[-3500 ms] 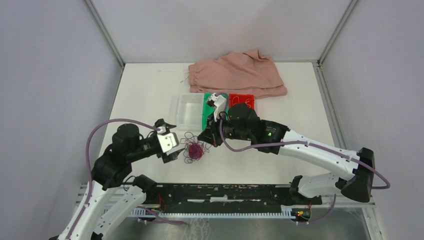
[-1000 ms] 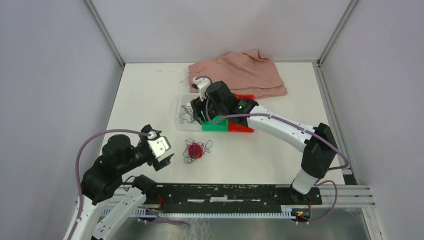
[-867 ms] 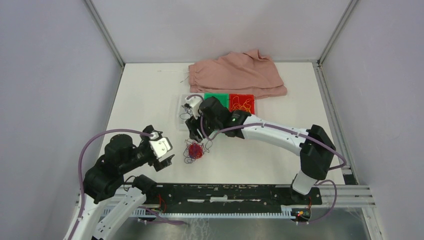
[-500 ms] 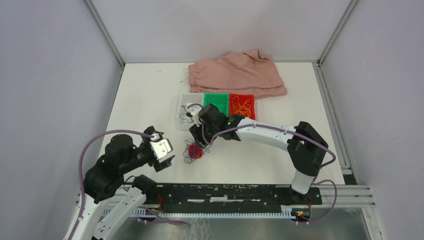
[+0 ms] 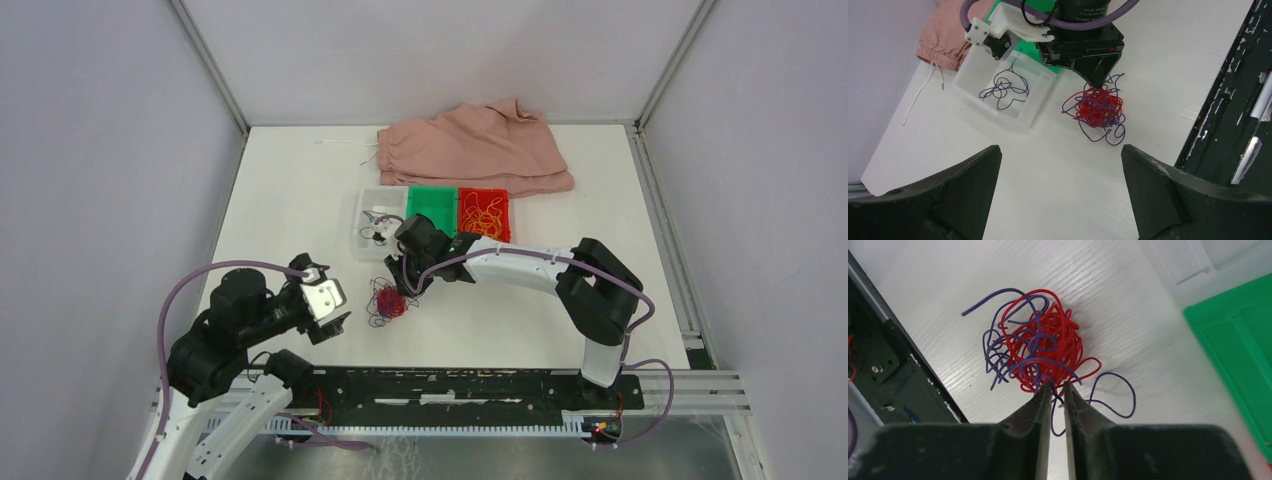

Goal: Untangle the cables

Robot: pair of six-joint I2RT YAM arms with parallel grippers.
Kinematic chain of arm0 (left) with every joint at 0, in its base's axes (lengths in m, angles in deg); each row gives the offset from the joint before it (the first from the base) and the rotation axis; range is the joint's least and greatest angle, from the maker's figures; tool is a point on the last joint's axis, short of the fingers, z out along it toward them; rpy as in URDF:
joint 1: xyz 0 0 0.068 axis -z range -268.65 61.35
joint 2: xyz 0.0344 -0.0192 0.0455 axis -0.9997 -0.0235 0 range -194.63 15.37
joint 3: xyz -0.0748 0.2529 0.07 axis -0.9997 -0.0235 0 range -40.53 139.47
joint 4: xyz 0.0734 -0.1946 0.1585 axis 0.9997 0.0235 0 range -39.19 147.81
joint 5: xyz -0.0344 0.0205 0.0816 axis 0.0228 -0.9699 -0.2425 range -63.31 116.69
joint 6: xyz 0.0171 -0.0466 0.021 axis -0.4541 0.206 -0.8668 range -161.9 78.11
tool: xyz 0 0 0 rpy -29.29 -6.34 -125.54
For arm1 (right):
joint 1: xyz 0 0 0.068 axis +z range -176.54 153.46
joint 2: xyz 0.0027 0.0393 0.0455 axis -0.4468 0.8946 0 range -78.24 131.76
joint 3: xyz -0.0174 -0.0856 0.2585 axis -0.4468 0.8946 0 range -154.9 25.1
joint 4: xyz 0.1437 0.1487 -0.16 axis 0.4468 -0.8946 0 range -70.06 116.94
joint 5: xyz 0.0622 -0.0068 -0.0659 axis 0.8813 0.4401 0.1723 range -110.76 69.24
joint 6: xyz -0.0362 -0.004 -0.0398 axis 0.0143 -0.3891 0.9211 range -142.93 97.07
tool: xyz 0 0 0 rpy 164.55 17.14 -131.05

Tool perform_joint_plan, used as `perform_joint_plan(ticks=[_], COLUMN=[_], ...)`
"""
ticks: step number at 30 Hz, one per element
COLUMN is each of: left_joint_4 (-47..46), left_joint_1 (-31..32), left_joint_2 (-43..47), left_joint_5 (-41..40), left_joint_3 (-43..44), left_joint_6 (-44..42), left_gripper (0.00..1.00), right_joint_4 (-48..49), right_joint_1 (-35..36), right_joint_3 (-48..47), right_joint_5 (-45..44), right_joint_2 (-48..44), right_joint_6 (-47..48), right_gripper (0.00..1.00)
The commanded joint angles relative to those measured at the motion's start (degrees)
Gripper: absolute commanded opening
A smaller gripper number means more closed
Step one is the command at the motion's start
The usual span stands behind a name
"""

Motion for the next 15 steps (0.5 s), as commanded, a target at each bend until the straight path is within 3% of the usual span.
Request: perform_joint_plan(ticks=[1,7,15], left_joint_4=[0.1,0.19,-2.43], left_joint_1=[-0.23,-0.09,-0.13], left_joint_2=[-0.42,-0.3,1.12], left_joint_5=[1.02,2.46,4.93], left_joint_3=[1.68,0.49,-3.15], left_joint_6=[-1.74,-0.54,-0.22], left_gripper=[0.96,0.96,0.97], right_joint_4=[2.9,0.81,1.02], right_joint_1=[-0.3,-0.23,0.31], right_joint_3=[-0.52,-1.1,-1.85], right_joint_5=[0.78,1.56,7.73], right_joint_2=[-1.51,-7.36,-16.56], right_joint_6=[-0.94,-1.35,-4.85], right_gripper=[0.12,0.06,0.05])
